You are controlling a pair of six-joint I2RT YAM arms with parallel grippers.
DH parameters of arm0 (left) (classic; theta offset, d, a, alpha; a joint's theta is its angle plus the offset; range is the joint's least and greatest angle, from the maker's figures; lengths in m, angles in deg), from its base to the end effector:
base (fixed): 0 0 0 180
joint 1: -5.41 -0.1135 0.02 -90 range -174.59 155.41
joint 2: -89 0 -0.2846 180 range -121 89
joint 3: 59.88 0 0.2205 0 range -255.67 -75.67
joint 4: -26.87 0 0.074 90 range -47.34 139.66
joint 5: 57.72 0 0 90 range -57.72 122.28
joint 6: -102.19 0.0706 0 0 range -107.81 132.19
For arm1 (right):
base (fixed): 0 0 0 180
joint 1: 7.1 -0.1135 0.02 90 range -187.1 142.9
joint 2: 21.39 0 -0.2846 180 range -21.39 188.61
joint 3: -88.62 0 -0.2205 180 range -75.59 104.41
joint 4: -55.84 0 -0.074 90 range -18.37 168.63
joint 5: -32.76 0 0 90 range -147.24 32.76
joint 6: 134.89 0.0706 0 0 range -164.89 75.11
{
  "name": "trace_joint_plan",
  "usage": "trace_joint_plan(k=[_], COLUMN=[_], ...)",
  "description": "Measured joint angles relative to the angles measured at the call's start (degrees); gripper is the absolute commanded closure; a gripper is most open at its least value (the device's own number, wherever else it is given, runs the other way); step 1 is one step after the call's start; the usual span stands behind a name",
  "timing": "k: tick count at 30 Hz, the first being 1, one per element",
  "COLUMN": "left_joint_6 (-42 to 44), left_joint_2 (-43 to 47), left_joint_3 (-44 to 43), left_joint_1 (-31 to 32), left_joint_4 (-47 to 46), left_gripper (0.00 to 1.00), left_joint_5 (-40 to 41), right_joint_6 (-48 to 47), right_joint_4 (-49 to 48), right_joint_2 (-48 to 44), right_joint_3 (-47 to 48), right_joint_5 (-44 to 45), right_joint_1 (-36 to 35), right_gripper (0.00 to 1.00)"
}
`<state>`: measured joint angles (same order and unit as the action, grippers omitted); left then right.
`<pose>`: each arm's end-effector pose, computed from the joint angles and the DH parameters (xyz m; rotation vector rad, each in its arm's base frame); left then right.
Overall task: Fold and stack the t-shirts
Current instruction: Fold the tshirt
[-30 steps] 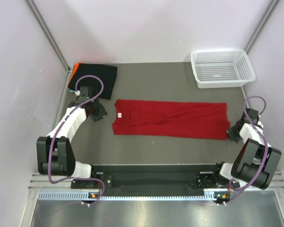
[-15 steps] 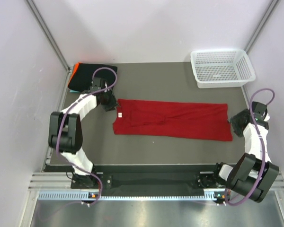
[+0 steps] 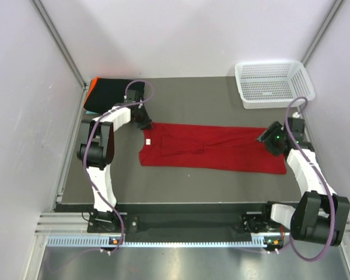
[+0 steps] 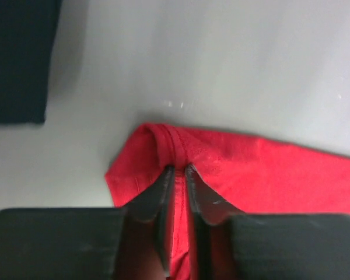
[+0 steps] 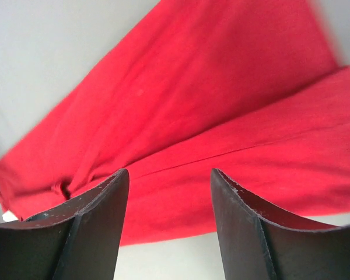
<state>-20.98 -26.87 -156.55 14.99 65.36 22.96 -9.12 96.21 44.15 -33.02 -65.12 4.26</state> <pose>0.4213 -0.0827 0.1756 -0.4776 2.5912 -0.4780 0.2157 -0.0335 0.2388 0.9086 2.2451 0.3618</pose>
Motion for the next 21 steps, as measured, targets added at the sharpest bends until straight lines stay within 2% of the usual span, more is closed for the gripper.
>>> trace_joint_plan(k=[3,4,11,15,21], left_joint_6=[-0.46,-0.61,-2.14,-4.17,-13.46], left_joint_2=[-3.1,-4.26,-12.2,-18.69,-30.18], left_joint_3=[-4.17,-5.9,-17.46,-26.86,-39.8], left_joint_1=[0.11,0.13,0.39,0.39,0.31], left_joint_4=[1.4,1.4,1.55,0.09,-10.93], left_gripper=[0.99,1.0,1.0,1.0,1.0], left_joint_5=[0.85,1.33,1.7,0.96,-0.85], right_joint_6=[1.25,1.57,4.63,5.88,6.25], right_joint_4=[-1.36,-1.62,-4.59,-6.03,-8.52], right_joint_2=[1.55,1.97,6.34,9.03,12.15], right_joint_3=[0.0,0.0,2.14,4.42,7.65], right_joint_5=[0.72,0.94,2.05,2.1,2.1], right_joint_1=[-5.38,-6.86,-14.69,-17.79,-19.02], right_gripper=[0.41,0.41,0.41,0.41,0.41])
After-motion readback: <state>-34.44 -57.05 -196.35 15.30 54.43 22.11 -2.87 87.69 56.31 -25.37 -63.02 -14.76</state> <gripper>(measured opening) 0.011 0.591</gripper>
